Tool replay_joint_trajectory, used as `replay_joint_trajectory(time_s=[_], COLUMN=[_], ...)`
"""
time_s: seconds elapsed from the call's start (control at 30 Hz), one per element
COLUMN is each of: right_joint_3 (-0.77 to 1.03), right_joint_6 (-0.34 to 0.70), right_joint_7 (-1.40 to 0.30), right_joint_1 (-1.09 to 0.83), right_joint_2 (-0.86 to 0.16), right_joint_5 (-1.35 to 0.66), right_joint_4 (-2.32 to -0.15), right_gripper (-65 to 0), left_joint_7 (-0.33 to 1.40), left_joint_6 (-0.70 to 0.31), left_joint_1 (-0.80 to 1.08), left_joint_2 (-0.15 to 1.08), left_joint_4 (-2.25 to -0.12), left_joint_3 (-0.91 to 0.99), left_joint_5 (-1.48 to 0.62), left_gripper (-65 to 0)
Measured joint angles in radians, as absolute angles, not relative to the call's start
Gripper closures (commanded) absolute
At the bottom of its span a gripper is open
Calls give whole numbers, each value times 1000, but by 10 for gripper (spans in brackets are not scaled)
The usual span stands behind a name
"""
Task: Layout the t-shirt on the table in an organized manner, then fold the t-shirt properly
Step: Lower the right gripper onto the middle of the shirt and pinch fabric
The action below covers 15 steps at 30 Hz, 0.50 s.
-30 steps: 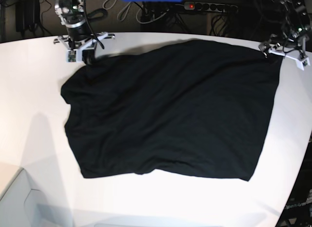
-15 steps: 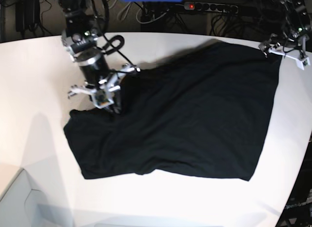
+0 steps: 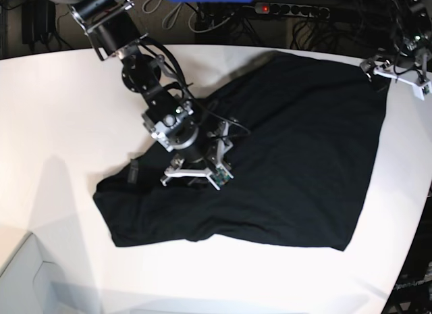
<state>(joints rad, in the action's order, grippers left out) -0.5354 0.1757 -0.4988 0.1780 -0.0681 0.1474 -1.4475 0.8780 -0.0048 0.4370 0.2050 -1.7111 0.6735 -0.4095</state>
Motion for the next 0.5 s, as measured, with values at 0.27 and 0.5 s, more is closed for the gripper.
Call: replay_joint_trajectory(time_s=[0.27,0.5], right_joint_3=[-377,-358], right_joint_6=[175,175], right_joint_7=[-496,-478], right_joint_1=[-27,-100], right_joint_2=[-96,-85], right_joint_5=[150,149], right_joint_4=[-1701,-1605], right_gripper=[-445,-445], left_joint_7=[880,883], left_joint_6=[-5,-6], left_joint_1=[400,380], left_joint_2=[212,210], left_joint_4=[-1708,-1702], left_joint_3=[673,670], left_joint_5=[-413,-405], left_gripper=[-650,-650])
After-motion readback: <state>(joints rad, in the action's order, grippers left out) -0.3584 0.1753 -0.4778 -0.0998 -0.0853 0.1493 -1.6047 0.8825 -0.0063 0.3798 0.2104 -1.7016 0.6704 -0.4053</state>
